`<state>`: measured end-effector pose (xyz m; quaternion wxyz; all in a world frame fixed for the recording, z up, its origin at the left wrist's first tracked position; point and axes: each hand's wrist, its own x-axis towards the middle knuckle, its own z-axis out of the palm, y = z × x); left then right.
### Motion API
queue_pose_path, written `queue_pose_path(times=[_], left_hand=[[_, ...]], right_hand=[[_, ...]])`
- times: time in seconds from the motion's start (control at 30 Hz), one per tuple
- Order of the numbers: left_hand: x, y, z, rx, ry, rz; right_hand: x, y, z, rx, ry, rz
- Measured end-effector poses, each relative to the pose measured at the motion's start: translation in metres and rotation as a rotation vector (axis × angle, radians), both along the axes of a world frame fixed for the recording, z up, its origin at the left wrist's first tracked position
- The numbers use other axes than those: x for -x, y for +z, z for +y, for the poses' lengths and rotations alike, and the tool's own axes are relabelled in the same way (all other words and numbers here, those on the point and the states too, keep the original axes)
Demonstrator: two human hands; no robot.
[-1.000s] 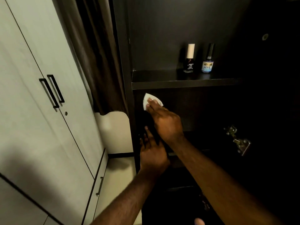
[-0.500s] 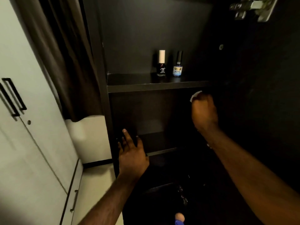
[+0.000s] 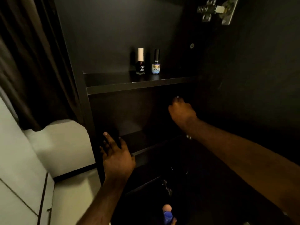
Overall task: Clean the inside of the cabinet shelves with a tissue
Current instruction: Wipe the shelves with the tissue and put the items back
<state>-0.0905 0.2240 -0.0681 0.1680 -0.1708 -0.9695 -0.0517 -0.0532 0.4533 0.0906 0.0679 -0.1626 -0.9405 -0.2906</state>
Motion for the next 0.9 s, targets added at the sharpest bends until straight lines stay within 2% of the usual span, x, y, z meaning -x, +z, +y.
queue_pose_path(times=[0.1,0.2,0.33,0.43,0.57,0.7,0.9], left_hand=[[0.000,-0.001,0.001,-0.007,-0.012,0.001],[0.001,-0.002,-0.001,-0.016,-0.008,-0.004],[-0.001,0.001,0.001,-0.028,0.004,-0.017],[-0.002,0.001,0.001,-0.020,0.011,-0.004],[-0.002,0.002,0.001,-0.005,0.015,0.005],[-0.001,0.000,0.001,-0.011,0.013,-0.002],[-0.002,0.003,0.000,0.005,0.025,0.000]], right_hand=[[-0.002,-0.014,-0.006,0.104,-0.008,-0.096],[-0.002,-0.008,-0.006,0.110,0.014,-0.033],[-0.002,0.021,0.018,-0.173,0.073,0.181],[-0.002,0.014,0.031,-0.208,0.096,0.227],[0.009,-0.018,0.032,-0.244,0.027,0.130],[0.016,-0.029,0.007,-0.145,-0.049,0.124],[0.013,-0.067,0.002,-0.094,0.053,-0.143]])
